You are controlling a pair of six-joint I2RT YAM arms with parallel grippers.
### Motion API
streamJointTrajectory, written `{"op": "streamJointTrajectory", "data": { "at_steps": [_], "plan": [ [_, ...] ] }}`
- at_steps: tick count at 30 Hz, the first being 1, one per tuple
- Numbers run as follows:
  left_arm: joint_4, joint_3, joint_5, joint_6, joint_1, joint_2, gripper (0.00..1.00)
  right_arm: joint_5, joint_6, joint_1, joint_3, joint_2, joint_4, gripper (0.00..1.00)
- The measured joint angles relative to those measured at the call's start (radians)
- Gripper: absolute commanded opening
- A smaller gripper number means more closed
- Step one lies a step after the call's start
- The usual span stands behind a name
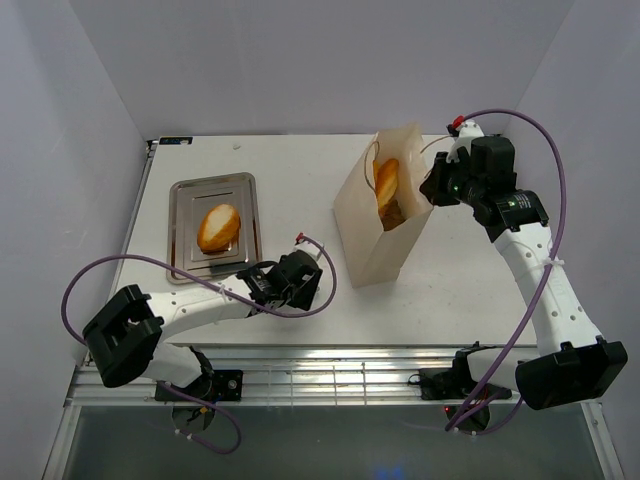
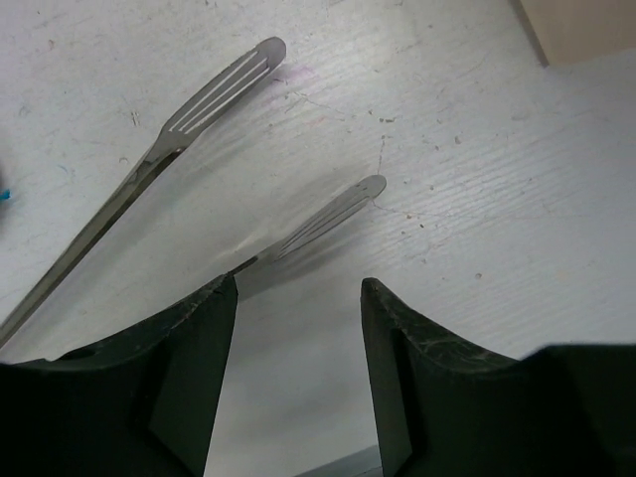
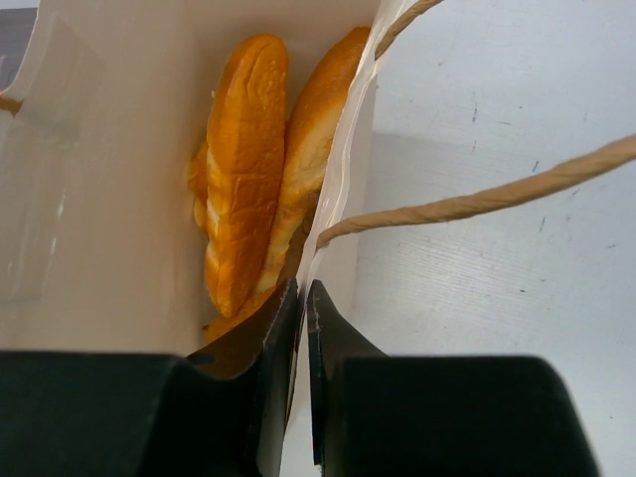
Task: Place the fake bread into the paper bag
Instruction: Adjust the clamp at the center of the board.
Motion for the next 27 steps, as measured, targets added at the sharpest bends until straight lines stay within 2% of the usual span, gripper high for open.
{"op": "streamJointTrajectory", "data": {
  "at_steps": [13,16,20,21,22,27],
  "plan": [
    [0.129,-0.029,0.012,0.115,0.037,0.063,0.63,-0.070,-0.007,0.000,0.000,0.000,0.008,0.15],
    [0.138,-0.029,0.022,0.127,0.053,0.100,0.60,-0.074,-0.007,0.000,-0.001,0.000,0.008,0.15],
    [0.164,-0.029,0.031,0.125,0.073,0.130,0.44,-0.080,-0.007,0.000,-0.004,0.000,0.011,0.18],
    [0.172,-0.028,0.031,0.121,0.077,0.133,0.34,-0.080,-0.006,0.000,-0.007,-0.001,0.015,0.18],
    [0.178,-0.026,0.031,0.114,0.081,0.137,0.30,-0.081,-0.006,0.000,-0.008,-0.001,0.015,0.18],
    [0.186,0.024,0.032,0.094,0.099,0.207,0.19,-0.089,-0.006,0.000,-0.008,-0.005,0.016,0.18]
  ]
}}
